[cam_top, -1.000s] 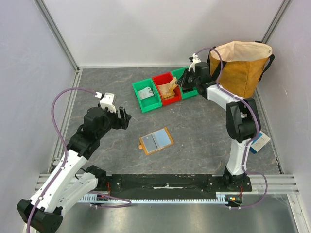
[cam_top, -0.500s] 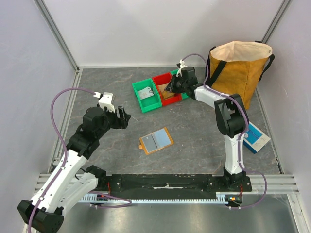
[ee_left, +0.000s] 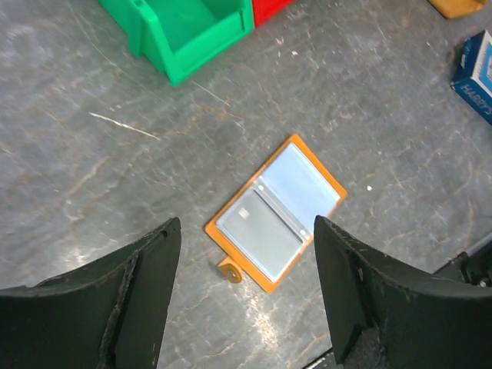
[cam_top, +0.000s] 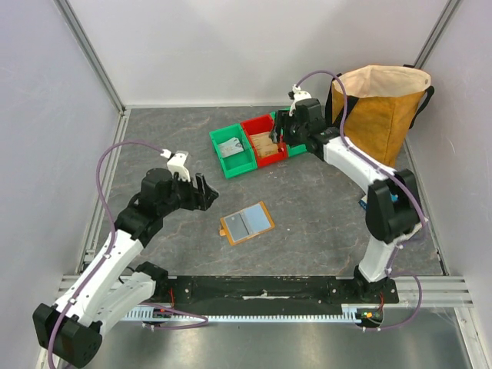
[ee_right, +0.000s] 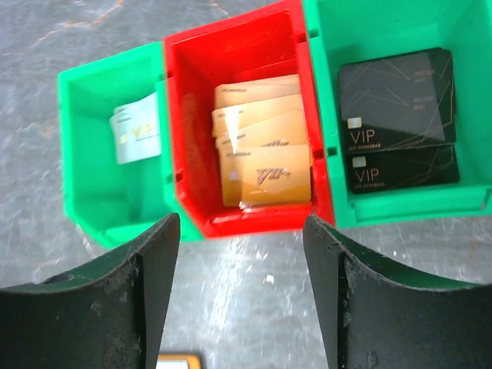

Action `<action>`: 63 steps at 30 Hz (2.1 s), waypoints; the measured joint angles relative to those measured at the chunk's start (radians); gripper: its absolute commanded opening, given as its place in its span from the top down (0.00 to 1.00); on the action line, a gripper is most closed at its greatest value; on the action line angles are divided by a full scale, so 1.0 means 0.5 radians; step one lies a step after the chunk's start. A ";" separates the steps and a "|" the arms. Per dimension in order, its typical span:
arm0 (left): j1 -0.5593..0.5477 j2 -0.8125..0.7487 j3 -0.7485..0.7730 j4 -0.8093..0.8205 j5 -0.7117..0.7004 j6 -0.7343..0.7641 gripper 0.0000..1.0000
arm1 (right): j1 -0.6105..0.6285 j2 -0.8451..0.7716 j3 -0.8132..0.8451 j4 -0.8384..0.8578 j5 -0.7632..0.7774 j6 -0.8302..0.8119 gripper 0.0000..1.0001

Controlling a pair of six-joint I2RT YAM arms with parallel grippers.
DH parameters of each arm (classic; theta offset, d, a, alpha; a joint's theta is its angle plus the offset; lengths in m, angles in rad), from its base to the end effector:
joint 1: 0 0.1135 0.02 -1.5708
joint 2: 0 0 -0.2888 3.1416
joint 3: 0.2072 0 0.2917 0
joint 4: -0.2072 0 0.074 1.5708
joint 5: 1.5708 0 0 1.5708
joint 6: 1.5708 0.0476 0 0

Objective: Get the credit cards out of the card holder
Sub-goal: Place the credit card in the storage box, then remove the credit card from the card holder.

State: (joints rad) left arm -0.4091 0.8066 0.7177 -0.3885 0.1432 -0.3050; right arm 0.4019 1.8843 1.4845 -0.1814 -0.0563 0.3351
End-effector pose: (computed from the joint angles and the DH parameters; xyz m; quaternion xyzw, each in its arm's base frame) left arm 0.1968 -0.0927 0.3008 0.0815 0.8490 -0.2385 0.4645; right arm 0.4563 0.1969 0.2657 -0.0427 0.8788 0.1941 0.4339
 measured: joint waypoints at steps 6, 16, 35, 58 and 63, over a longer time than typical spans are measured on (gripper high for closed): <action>-0.066 0.127 -0.131 0.002 0.191 -0.182 0.24 | 0.235 -0.529 -0.343 -0.027 0.121 -0.140 0.26; -0.511 0.313 -0.375 0.022 -0.034 -0.442 0.28 | 0.881 -0.921 -1.018 -0.030 0.224 -0.201 0.23; -0.526 0.443 -0.771 0.432 -0.230 -0.710 0.96 | 1.526 -0.495 -1.115 0.107 0.613 -0.208 0.22; -0.531 0.288 -0.896 0.546 -0.233 -0.797 0.78 | 1.614 -0.177 -0.929 0.116 0.805 -0.239 0.54; -0.531 0.191 -0.918 0.574 -0.239 -0.842 0.48 | 1.614 -0.169 -0.929 0.123 0.810 -0.240 0.77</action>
State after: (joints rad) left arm -0.6746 0.9020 0.2588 -0.1017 0.0238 -0.7261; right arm 1.2091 1.8000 1.0203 -0.1200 0.3489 0.2153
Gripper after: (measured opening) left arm 0.376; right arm 0.361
